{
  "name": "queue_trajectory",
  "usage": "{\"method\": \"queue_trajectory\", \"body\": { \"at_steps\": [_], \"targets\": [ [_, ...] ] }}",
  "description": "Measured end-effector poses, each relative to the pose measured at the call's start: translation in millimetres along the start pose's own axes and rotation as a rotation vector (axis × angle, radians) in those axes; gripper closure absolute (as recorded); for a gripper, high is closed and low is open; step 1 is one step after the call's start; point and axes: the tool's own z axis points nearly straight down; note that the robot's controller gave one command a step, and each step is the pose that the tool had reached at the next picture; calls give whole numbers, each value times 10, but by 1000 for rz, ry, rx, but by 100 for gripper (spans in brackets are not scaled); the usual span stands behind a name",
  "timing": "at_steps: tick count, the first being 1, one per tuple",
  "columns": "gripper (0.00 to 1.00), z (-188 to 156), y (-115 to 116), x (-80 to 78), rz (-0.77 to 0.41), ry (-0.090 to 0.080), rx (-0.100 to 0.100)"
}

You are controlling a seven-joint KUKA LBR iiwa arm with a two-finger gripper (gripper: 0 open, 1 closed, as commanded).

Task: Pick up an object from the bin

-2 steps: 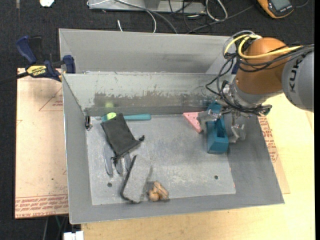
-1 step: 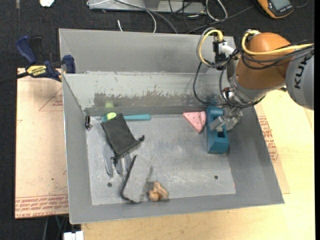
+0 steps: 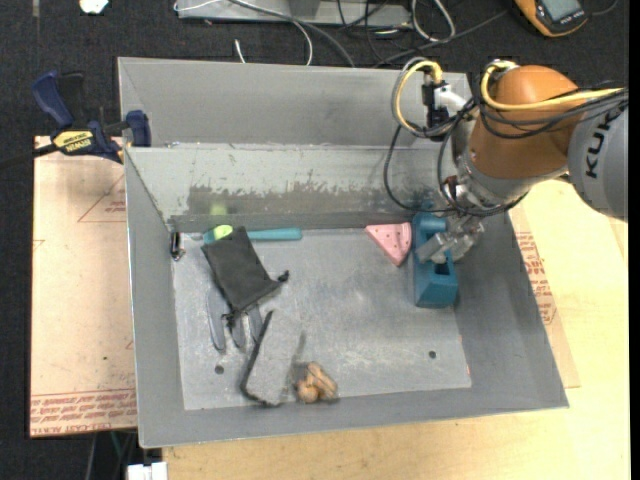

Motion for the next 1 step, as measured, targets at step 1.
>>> {"method": "queue_trajectory", "body": {
  "at_steps": [1],
  "targets": [
    [100, -101, 104, 18, -8, 6, 16]
  ]
}}
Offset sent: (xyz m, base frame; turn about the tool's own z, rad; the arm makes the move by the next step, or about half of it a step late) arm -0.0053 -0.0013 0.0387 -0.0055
